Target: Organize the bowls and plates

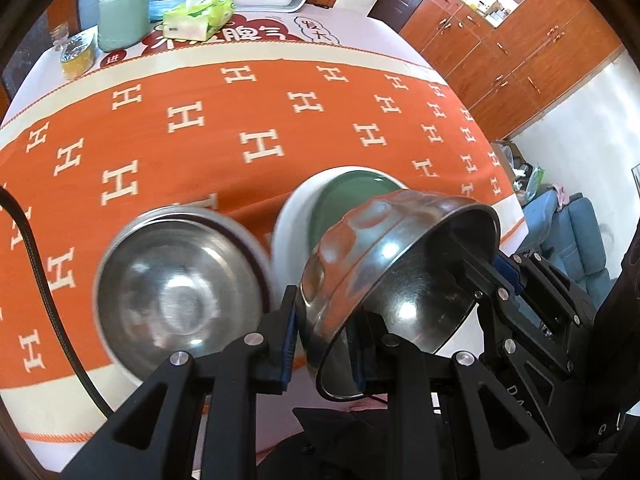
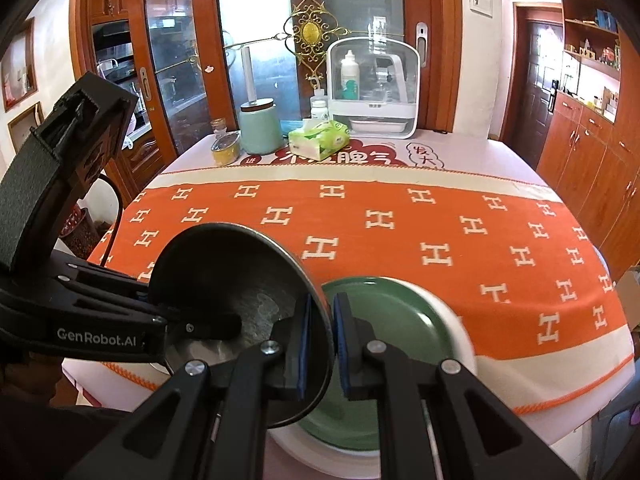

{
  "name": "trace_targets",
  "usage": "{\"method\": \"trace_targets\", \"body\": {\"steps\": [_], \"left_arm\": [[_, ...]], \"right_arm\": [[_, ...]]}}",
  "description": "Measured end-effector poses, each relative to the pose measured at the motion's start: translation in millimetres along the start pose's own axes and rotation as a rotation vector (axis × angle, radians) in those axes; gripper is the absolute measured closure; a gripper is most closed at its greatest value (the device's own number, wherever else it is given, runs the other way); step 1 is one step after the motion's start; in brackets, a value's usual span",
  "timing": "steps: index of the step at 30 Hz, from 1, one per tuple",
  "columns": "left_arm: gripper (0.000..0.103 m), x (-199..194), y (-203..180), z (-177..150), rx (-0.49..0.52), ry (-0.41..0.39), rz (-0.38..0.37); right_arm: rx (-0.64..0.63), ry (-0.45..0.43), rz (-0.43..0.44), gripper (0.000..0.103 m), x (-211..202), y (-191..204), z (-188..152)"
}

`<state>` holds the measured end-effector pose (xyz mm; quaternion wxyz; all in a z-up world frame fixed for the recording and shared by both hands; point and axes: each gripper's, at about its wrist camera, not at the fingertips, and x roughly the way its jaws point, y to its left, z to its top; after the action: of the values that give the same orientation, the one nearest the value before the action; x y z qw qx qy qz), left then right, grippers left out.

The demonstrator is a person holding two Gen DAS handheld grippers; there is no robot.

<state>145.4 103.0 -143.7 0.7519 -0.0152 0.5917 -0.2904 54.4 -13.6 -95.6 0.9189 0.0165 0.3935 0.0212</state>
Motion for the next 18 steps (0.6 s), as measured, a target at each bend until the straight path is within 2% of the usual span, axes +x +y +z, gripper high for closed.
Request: {"method": "trace_targets", "body": {"steps": [10,18], "left_arm": [[0.083,1.6,51.6,1.8,-0.017,0.050,0.011],[0.082,2.3,78.9,1.9,-0.052,0.068,0.014]], "right_arm": [[0.000,0.057,0.011,0.091,29.3,41.6,-0.3],[-0.018,0.094,0.035,0.088,50.8,63.1,4.7]]}}
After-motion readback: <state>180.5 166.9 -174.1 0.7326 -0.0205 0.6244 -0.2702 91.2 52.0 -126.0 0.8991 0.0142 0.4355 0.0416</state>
